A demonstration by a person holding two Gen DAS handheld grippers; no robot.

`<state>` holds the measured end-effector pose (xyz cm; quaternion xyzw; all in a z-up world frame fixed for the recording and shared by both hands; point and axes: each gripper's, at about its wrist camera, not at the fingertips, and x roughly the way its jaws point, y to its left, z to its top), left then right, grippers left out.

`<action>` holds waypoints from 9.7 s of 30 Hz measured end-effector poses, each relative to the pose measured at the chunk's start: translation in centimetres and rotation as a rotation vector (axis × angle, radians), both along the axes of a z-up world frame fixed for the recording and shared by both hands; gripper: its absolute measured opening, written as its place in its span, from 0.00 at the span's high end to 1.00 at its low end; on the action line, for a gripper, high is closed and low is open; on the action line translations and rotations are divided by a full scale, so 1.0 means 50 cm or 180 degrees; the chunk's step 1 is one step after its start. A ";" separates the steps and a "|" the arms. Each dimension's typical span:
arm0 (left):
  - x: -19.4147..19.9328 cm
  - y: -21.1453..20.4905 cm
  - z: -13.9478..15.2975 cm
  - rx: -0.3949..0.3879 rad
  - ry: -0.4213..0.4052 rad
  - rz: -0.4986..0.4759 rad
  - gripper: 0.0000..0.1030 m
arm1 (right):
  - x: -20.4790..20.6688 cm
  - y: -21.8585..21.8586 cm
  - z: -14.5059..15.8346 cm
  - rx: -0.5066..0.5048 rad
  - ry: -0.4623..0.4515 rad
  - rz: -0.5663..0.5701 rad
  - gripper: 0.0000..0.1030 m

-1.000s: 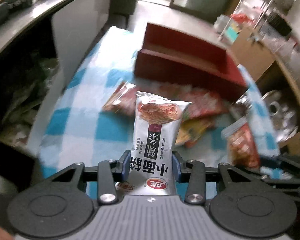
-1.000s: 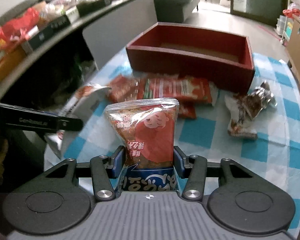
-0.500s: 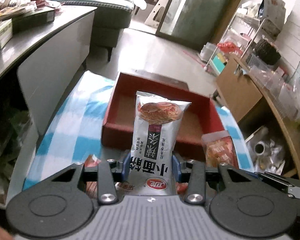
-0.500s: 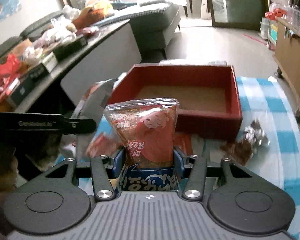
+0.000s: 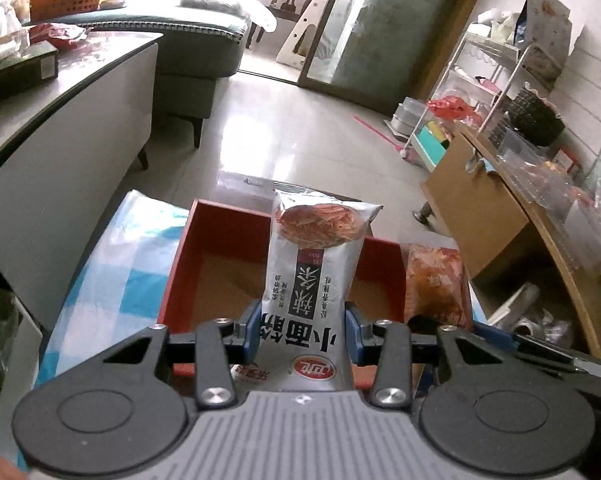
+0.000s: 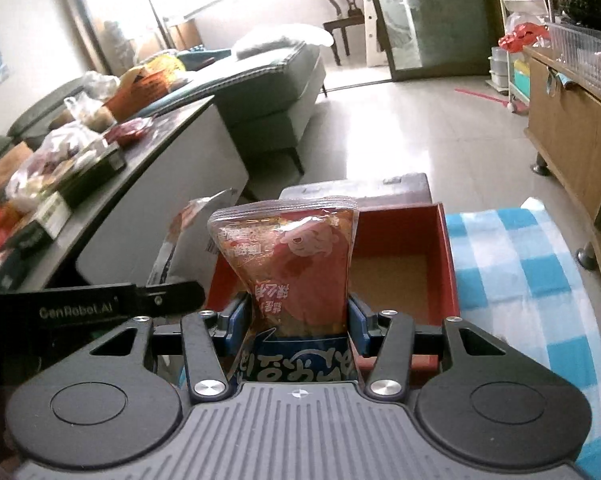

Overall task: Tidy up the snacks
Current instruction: 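Carry both held bags over the red box and lower them inside, then open both grippers to release the bags into the red box, then withdraw both grippers from the box back toward the snack pile, then grasp the red cartoon-printed bag with the left gripper, then lower the right gripper onto the yellow smiley snack and close it while the left holds the red bag, then lift the yellow smiley snack with the right gripper while the left holds the red bag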

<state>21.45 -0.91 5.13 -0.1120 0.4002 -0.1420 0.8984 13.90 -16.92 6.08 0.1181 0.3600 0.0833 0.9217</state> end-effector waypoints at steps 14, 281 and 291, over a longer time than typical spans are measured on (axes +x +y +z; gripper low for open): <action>0.067 -0.026 -0.070 0.0306 0.0170 0.0067 0.65 | 0.097 0.018 -0.075 -0.0213 0.0266 -0.0037 0.43; -0.288 0.106 -0.208 0.0973 0.1151 0.0278 0.29 | -0.226 0.260 -0.215 -0.1141 0.0891 0.1541 0.23; -0.304 0.113 -0.201 0.1120 0.1059 0.0227 0.36 | -0.219 0.229 -0.197 -0.1112 0.0918 0.1389 0.60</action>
